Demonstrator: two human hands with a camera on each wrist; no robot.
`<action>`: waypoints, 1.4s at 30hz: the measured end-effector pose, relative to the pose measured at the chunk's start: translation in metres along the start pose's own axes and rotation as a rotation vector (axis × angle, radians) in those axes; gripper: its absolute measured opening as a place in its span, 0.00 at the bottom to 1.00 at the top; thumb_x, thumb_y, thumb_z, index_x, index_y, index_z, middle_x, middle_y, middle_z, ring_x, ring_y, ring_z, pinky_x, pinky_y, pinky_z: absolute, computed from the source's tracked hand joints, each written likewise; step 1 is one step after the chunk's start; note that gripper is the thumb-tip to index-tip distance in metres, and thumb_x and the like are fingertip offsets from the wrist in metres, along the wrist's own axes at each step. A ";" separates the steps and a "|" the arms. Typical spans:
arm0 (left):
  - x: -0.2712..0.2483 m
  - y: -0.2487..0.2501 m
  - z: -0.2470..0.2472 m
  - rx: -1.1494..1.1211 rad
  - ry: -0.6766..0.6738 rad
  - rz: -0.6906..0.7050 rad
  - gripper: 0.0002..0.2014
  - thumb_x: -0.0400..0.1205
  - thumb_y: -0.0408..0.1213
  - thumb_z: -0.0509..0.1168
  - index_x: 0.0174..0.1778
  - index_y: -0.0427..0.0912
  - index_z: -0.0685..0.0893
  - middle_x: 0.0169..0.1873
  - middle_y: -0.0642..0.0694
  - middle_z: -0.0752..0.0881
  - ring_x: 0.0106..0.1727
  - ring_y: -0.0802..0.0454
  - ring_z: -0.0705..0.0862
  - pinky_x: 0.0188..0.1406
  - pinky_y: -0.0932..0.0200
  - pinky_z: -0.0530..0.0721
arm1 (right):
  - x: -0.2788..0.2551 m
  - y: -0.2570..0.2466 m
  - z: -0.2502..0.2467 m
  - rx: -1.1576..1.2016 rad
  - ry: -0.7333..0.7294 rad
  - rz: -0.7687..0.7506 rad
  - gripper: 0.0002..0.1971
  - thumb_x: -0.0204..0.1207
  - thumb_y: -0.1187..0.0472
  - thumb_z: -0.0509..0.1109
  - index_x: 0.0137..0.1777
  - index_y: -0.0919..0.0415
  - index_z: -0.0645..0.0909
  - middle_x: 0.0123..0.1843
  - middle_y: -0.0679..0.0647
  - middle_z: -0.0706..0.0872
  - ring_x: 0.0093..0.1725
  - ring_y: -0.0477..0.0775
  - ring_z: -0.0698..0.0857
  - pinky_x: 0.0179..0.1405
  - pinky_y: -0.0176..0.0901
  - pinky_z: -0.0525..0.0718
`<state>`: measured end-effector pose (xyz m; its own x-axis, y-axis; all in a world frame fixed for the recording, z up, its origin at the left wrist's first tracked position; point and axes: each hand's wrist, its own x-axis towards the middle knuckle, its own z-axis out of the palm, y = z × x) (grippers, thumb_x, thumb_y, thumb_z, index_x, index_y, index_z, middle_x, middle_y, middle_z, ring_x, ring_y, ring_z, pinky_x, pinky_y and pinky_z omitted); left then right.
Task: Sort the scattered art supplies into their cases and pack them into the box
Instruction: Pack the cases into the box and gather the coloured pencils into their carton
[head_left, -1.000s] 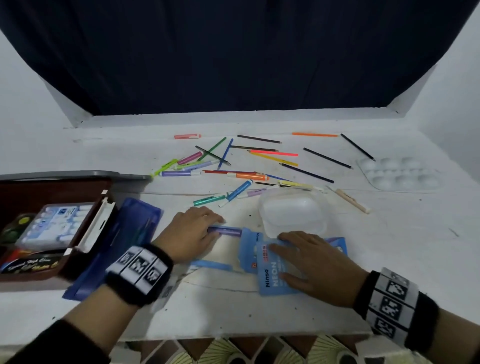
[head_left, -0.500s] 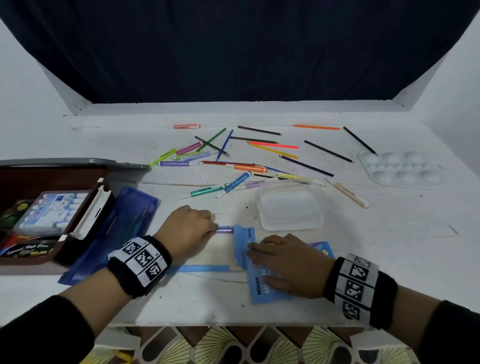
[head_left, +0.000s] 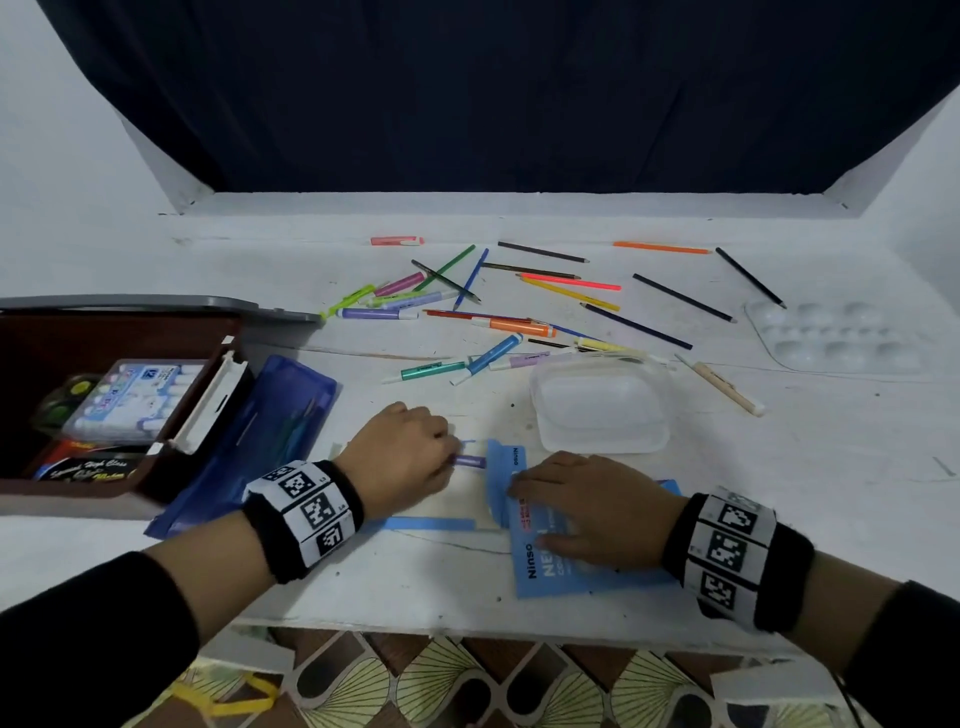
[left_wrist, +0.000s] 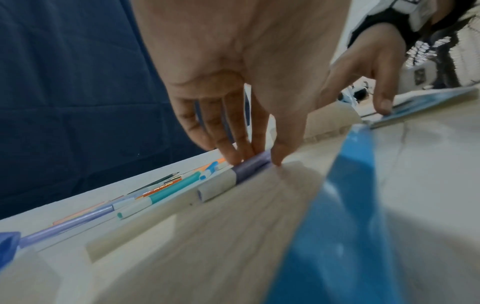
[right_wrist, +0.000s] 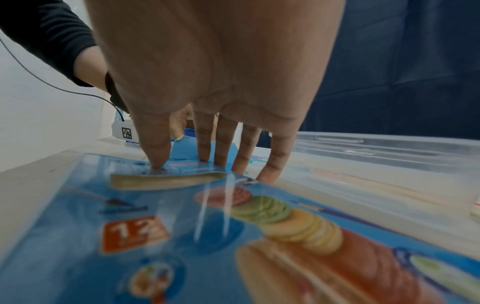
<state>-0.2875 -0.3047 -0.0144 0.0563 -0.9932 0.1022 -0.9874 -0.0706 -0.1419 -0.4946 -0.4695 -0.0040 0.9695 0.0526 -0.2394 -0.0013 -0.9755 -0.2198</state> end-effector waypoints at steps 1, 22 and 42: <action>0.002 -0.001 0.000 -0.013 -0.040 -0.025 0.07 0.81 0.45 0.66 0.46 0.48 0.87 0.39 0.49 0.87 0.40 0.44 0.86 0.41 0.51 0.78 | 0.000 0.000 0.000 0.005 0.000 0.003 0.30 0.82 0.41 0.63 0.82 0.46 0.64 0.82 0.44 0.68 0.78 0.48 0.68 0.76 0.51 0.70; 0.073 -0.087 -0.039 -0.403 0.354 -0.495 0.10 0.84 0.45 0.67 0.59 0.48 0.87 0.47 0.49 0.89 0.37 0.50 0.84 0.49 0.52 0.84 | -0.002 0.001 0.001 0.021 0.002 -0.009 0.29 0.82 0.41 0.62 0.81 0.45 0.63 0.82 0.43 0.68 0.77 0.48 0.68 0.74 0.55 0.72; -0.037 -0.007 -0.017 -0.210 -0.456 -0.174 0.39 0.73 0.74 0.40 0.81 0.68 0.60 0.82 0.52 0.62 0.80 0.51 0.64 0.75 0.47 0.65 | -0.024 0.009 0.003 0.090 0.009 0.134 0.32 0.81 0.34 0.57 0.83 0.44 0.62 0.84 0.44 0.63 0.81 0.45 0.62 0.81 0.45 0.62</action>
<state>-0.2857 -0.2659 -0.0002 0.2341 -0.9116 -0.3381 -0.9635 -0.2639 0.0446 -0.5188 -0.4787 -0.0031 0.9614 -0.0792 -0.2635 -0.1524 -0.9506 -0.2704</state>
